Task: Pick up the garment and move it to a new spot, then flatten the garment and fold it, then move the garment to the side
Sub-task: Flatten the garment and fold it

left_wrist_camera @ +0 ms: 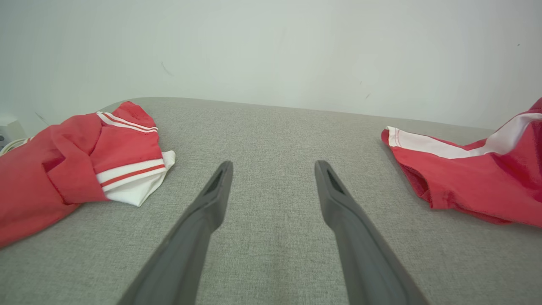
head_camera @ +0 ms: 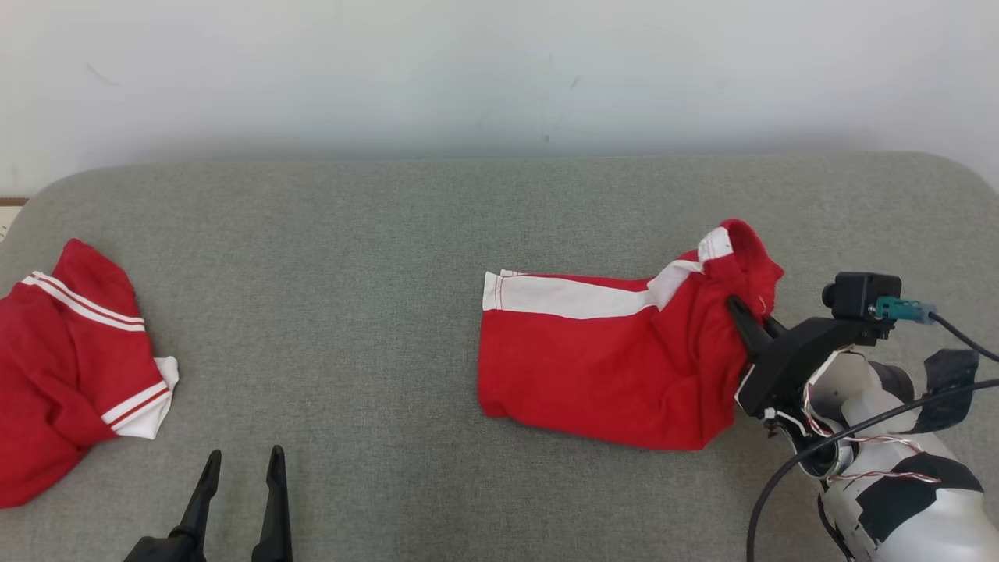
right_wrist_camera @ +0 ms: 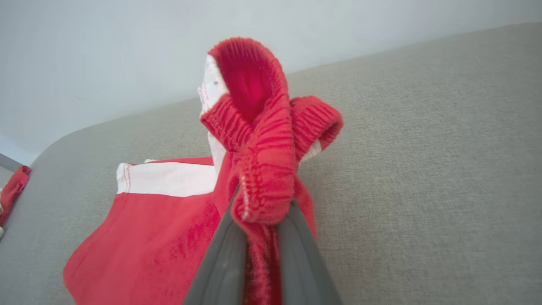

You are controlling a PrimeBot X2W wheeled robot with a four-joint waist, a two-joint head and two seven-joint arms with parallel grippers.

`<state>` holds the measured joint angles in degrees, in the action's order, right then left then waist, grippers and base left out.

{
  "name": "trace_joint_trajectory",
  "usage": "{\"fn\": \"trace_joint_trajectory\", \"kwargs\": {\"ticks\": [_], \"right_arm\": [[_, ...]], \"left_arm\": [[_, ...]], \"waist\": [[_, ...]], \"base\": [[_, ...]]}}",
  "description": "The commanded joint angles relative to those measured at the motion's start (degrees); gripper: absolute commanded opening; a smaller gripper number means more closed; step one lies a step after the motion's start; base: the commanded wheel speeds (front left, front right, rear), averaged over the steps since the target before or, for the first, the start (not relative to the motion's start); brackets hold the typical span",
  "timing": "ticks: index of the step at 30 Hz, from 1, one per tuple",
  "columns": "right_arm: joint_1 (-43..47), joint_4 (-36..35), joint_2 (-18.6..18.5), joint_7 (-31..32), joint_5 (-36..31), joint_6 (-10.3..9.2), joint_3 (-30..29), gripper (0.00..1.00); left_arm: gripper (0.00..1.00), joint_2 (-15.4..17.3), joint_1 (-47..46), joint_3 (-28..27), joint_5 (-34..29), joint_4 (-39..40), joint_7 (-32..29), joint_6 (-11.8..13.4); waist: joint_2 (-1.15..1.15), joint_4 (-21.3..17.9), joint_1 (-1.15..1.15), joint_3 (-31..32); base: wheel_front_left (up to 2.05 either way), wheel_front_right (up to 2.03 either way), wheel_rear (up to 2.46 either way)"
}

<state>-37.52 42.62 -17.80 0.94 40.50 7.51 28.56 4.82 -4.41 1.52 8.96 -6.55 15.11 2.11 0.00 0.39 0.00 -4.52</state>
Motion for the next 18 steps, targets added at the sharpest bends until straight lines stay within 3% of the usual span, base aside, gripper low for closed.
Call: {"fn": "trace_joint_trajectory", "kwargs": {"ticks": [1,5,8,18], "right_arm": [[0.7,-1.9,-0.7,1.1,2.2,-0.04,0.9,0.0],[1.5,-9.3,-2.0,5.8,11.6,-0.04,4.1,0.0],[1.2,-11.2,-1.7,7.2,15.0,-0.04,5.2,0.0],[-1.6,-7.3,1.4,7.2,17.4,-0.03,8.3,0.0]], "left_arm": [[1.0,-0.1,0.4,0.0,0.0,-0.1,0.1,-0.1],[1.0,-0.5,-0.2,0.5,0.2,-0.6,0.1,-0.5],[1.0,-0.8,-0.5,1.0,0.3,-0.9,0.1,-0.8],[1.0,-1.5,-1.8,3.7,0.5,-1.9,0.1,-1.3]], "waist": [[0.0,0.2,0.0,0.0],[0.0,1.4,0.0,-0.1],[0.0,2.4,0.0,-0.2],[0.0,6.6,0.0,-0.7]], "base": [[0.0,0.0,0.0],[0.0,0.0,0.0],[0.0,0.0,0.0],[0.0,0.0,0.0]]}}
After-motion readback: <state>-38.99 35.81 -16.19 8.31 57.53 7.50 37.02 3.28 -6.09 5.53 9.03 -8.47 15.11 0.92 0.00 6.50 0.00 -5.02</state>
